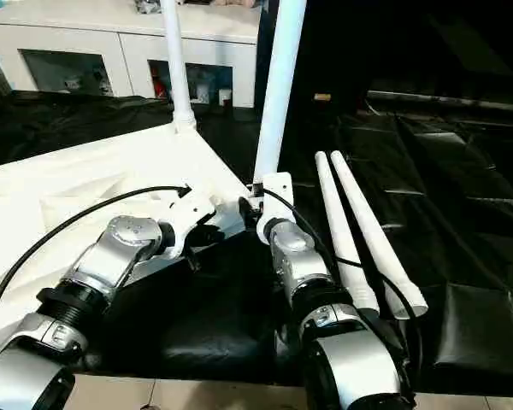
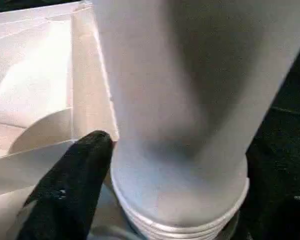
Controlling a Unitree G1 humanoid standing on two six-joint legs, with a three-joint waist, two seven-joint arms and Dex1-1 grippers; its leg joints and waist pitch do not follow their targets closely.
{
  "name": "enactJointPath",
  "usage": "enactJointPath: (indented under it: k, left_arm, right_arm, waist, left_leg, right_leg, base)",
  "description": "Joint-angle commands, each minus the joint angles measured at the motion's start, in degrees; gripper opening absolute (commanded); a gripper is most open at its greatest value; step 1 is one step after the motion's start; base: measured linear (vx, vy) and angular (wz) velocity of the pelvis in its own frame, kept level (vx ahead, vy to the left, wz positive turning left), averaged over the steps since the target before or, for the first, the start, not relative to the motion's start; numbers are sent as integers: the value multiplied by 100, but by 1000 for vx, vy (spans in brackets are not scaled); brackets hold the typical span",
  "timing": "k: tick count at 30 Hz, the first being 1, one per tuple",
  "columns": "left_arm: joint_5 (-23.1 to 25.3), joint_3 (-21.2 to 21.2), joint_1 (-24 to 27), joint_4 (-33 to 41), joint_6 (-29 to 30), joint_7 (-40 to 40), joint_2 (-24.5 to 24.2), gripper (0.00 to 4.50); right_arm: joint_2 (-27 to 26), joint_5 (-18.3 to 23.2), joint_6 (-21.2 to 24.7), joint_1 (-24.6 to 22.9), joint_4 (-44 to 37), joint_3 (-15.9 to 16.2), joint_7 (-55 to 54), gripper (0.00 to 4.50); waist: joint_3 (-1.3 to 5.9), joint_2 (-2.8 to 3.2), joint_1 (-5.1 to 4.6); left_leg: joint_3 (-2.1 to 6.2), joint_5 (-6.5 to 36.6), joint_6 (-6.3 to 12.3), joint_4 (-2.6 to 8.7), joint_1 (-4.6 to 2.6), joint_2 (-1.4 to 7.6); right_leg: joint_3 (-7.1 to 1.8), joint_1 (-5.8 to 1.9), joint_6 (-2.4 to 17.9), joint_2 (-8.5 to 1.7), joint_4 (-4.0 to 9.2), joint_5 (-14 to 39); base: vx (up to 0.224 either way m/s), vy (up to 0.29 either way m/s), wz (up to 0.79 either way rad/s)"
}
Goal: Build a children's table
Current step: Rotate leg to tighten
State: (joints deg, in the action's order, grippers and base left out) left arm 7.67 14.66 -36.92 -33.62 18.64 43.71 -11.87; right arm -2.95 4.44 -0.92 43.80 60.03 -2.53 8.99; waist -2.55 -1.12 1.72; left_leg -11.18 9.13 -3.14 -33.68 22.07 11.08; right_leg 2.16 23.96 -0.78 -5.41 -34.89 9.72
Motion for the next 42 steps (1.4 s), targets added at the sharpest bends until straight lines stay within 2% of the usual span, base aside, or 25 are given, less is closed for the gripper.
enactJointPath:
  k: [1, 6, 8, 14, 16, 17, 23, 25, 29, 31, 34, 35, 39, 40, 42]
  left_arm:
    - [-204, 9, -22, 198, -254, 58, 155, 0]
    - [-207, -2, 19, 222, -306, 139, 53, 0]
    - [-212, 5, 56, 260, -335, 205, -3, 0]
    - [-299, 34, 190, 430, -449, 591, -192, 0]
    - [-420, 59, 306, 583, -596, 1002, -389, 0]
    - [-421, 60, 308, 586, -598, 1007, -392, 0]
    - [-760, 93, 562, 1008, -873, 1901, -760, 0]
    - [-833, 92, 617, 1125, -818, 2067, -836, 0]
    - [-1005, 86, 731, 1358, -796, 2406, -943, 0]
    - [-1150, 53, 815, 1558, -725, 2614, -1009, 0]
    - [-1193, 31, 859, 1638, -716, 2697, -1070, 0]
    - [-1187, 21, 866, 1636, -747, 2697, -1088, 0]
    - [-1182, -28, 869, 1600, -756, 2662, -1097, 0]
    - [-1184, -30, 870, 1601, -752, 2663, -1097, 0]
    - [-1192, -39, 896, 1614, -740, 2666, -1107, 0]
  right_arm:
    - [-108, 37, -86, 156, 57, 95, 352, 404]
    - [46, 61, -118, 67, -351, 146, 777, 444]
    - [160, 13, -55, -48, -609, 259, 978, 444]
    - [604, -157, 363, -437, -1398, 583, 1615, 444]
    - [1049, -199, 643, -807, -2027, 790, 2257, 444]
    - [1056, -199, 648, -813, -2036, 792, 2267, 444]
    - [1740, -10, 1077, -1454, -3239, 1108, 3332, 444]
    - [1812, 102, 1204, -1548, -3431, 1088, 3459, 444]
    - [1907, 202, 1322, -1686, -3720, 1112, 3691, 444]
    - [1994, 325, 1448, -1820, -3996, 1164, 3996, 444]
    - [2120, 342, 1572, -1947, -4243, 1266, 4202, 444]
    - [2148, 331, 1600, -1976, -4299, 1292, 4224, 410]
    - [2149, 328, 1649, -2003, -4349, 1302, 4237, 391]
    - [2149, 331, 1654, -2004, -4351, 1304, 4240, 367]
    - [2153, 352, 1702, -2018, -4376, 1325, 4263, 358]
  waist:
    - [325, 2, -8]
    - [335, -3, 4]
    - [338, -20, 29]
    - [347, -35, 59]
    - [337, -27, 70]
    - [341, -30, 105]
    - [358, -25, 152]
    - [357, -31, 160]
    - [327, -26, 170]
    - [319, -21, 180]
    - [313, -29, 172]
    - [318, -43, 181]
    - [317, -43, 178]
    - [320, -41, 178]
    - [325, -53, 183]
  left_leg:
    - [111, 2462, -98, 444, -128, 137]
    - [101, 2305, -44, 448, -113, 148]
    - [89, 2112, 17, 448, -89, 151]
    - [63, 1746, 117, 434, -86, 156]
    - [64, 1695, 115, 439, -77, 156]
    - [57, 1658, 149, 433, -94, 173]
    - [46, 1381, 240, 422, -89, 175]
    - [37, 1369, 281, 414, -101, 176]
    - [48, 1674, 126, 450, -119, 192]
    - [50, 1757, 94, 457, -132, 197]
    - [53, 1781, 58, 463, -113, 187]
    - [53, 1766, 49, 460, -115, 189]
    - [57, 1712, 46, 457, -103, 183]
    - [58, 1690, 42, 455, -102, 181]
    - [58, 1647, 54, 449, -102, 181]
  right_leg:
    - [-130, -137, 840, -210, 556, 2467]
    - [-139, -163, 926, -210, 529, 2225]
    - [-141, -192, 975, -211, 505, 2008]
    - [-153, -222, 1087, -204, 474, 1649]
    - [-153, -233, 1070, -202, 475, 1650]
    - [-159, -235, 1050, -193, 468, 1543]
    - [-167, -270, 1204, -190, 408, 1014]
    - [-170, -266, 1246, -188, 398, 962]
    - [-175, -233, 1140, -208, 453, 1567]
    - [-184, -220, 1091, -205, 467, 1664]
    - [-183, -215, 1029, -201, 472, 1762]
    - [-184, -221, 1004, -205, 472, 1777]
    - [-184, -219, 975, -214, 473, 1815]
    - [-183, -220, 972, -213, 471, 1820]
    - [-183, -224, 982, -213, 462, 1760]
  base:
    - [0, 0, 0]
    - [0, 0, 0]
    - [0, 0, 0]
    - [0, 0, 0]
    - [0, 0, 0]
    - [0, 0, 0]
    - [0, 0, 0]
    - [0, 0, 0]
    - [0, 0, 0]
    - [0, 0, 0]
    - [0, 0, 0]
    - [0, 0, 0]
    - [0, 0, 0]
    - [0, 0, 0]
    - [0, 0, 0]
